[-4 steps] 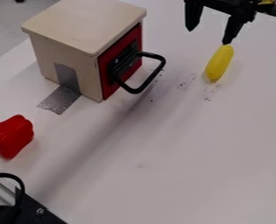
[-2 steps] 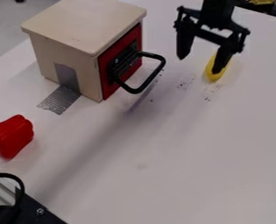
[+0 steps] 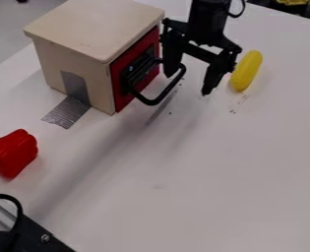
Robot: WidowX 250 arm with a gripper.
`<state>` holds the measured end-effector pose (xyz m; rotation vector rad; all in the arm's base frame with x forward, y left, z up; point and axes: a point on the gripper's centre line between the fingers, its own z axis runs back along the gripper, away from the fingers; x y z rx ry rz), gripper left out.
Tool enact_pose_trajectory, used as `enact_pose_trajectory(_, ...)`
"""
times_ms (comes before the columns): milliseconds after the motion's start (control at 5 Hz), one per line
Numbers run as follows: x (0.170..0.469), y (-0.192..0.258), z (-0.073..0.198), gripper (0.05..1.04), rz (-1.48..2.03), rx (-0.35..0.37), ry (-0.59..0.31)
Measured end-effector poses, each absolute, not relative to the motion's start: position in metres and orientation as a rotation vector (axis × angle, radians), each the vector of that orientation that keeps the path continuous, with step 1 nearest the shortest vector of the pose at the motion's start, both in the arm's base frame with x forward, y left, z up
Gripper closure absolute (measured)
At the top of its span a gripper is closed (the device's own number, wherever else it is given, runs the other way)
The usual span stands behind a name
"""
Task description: Open the drawer
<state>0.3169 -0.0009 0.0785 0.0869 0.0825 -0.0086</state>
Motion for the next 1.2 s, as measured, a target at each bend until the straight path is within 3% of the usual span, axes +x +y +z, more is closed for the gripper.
enact_pose_trajectory(400, 0.322, 0.016, 0.048, 0.083, 0.018, 0.228, -0.015)
enact_pose_trajectory(800, 0.338, 0.027, 0.019, 0.119, 0.029, 0.259, -0.004)
enact_pose_trajectory(1200, 0.341, 0.027, 0.023, 0.698, 0.021, 0.245, 0.002)
